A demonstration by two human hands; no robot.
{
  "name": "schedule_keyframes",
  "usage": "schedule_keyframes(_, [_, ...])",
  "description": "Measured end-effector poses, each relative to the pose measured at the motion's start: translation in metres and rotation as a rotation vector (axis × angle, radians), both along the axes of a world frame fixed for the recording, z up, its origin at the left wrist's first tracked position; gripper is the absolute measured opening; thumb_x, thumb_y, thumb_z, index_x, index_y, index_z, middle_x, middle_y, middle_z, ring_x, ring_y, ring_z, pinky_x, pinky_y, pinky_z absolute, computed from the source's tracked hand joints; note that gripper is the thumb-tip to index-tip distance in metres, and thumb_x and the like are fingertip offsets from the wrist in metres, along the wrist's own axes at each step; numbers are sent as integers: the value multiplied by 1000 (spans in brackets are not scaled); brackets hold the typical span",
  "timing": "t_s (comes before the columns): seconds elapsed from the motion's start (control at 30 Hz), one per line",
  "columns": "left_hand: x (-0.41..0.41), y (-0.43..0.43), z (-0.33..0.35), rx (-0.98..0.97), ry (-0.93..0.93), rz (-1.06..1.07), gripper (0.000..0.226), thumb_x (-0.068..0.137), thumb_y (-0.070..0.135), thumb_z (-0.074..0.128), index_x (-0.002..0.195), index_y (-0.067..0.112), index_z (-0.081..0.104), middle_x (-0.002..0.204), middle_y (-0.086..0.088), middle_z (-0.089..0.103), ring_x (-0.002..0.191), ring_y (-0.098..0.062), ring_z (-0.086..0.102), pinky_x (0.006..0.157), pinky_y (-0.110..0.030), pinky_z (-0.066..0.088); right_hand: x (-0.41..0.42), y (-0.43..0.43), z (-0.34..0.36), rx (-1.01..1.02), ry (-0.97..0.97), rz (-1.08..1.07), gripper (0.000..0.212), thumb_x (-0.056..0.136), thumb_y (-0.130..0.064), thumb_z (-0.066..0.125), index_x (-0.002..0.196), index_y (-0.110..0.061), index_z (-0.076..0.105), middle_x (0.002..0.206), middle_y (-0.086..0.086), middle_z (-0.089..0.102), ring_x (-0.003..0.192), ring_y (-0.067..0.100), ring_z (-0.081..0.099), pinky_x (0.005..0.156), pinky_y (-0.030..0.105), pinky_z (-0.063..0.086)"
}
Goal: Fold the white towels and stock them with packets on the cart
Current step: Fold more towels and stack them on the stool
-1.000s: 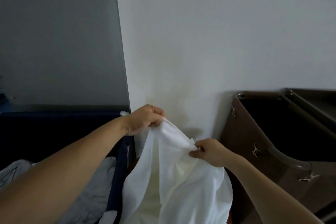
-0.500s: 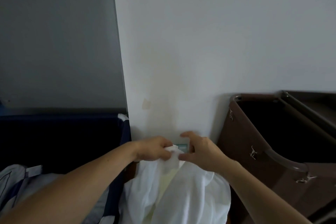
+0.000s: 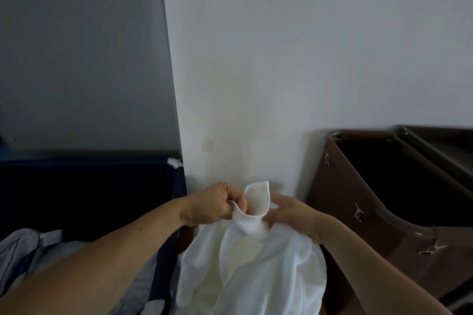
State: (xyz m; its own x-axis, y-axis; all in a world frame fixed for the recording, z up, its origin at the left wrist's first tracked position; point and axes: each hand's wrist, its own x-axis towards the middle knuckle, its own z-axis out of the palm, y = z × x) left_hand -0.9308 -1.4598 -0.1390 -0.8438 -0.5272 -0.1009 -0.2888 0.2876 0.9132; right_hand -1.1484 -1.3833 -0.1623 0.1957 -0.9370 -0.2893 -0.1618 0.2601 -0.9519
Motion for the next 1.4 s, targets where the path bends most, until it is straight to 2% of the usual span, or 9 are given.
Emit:
schedule_keyframes(0.13, [-2,6,1,60,20,-67,36,86,-20,49,65,8,57,97,-4,74,96,-7,68,82,-20,51,3,-3,0,97,10,-32,15,88,-6,66,102,-4,73,97,14,72,85,22,69,76,33,57])
schedule_keyframes(0.23, [8,-4,-2,86,-2,6,26,80,-11,53,70,13,60,100,-11,70,93,-14,66,85,-37,53,2,-4,1,74,98,-95,39,75,-28,80,101,-1,73,101,22,72,89,29,68,90,48,54])
schedule_keyframes(0.47, [6,-8,2,157,-74,51,56,83,17,73,132,31,49,123,5,61,112,-12,61,92,-30,55,10,-11,21,-125,216,-320,28,86,-31,74,95,-5,73,92,18,74,84,30,72,81,46,58])
schedule_keyframes(0.63, [-17,-5,-14,-38,92,412,25,98,31,59,115,13,63,111,-14,67,96,-26,67,86,-41,58,15,-14,24,-243,477,-378,25,83,-38,76,78,-15,66,70,-2,65,66,15,62,61,27,49])
schedule_keyframes(0.73, [-6,-21,-9,66,147,618,24,97,22,61,108,1,62,106,-20,68,85,-23,67,73,-32,59,-8,-6,28,-188,553,-382,36,76,-43,81,99,-21,65,76,-4,61,67,8,58,56,18,41])
schedule_keyframes(0.87, [-5,-29,5,88,144,741,22,88,25,72,99,5,71,102,-15,72,95,-33,69,88,-51,57,-16,4,40,-220,555,-122,54,69,-30,88,114,-26,59,69,-2,59,61,6,54,64,21,45])
schedule_keyframes(1.03, [-37,3,6,309,159,406,31,96,19,61,115,-4,66,118,-29,65,109,-46,62,98,-59,49,-9,0,57,-350,449,-39,49,70,-15,87,112,-24,62,67,-6,62,65,7,56,68,16,44])
schedule_keyframes(1.2, [-43,19,-6,380,122,114,40,87,9,60,126,3,62,120,-21,65,106,-32,61,97,-43,47,-13,-3,56,-425,416,-198,42,69,-12,88,103,-20,65,68,-5,66,62,4,56,65,12,45])
schedule_keyframes(1.4, [-42,17,-8,165,181,338,21,96,19,63,112,6,70,110,-16,72,99,-29,70,92,-50,55,-23,5,40,-307,321,-301,37,67,-14,90,97,-18,70,73,-5,68,65,8,63,62,21,51])
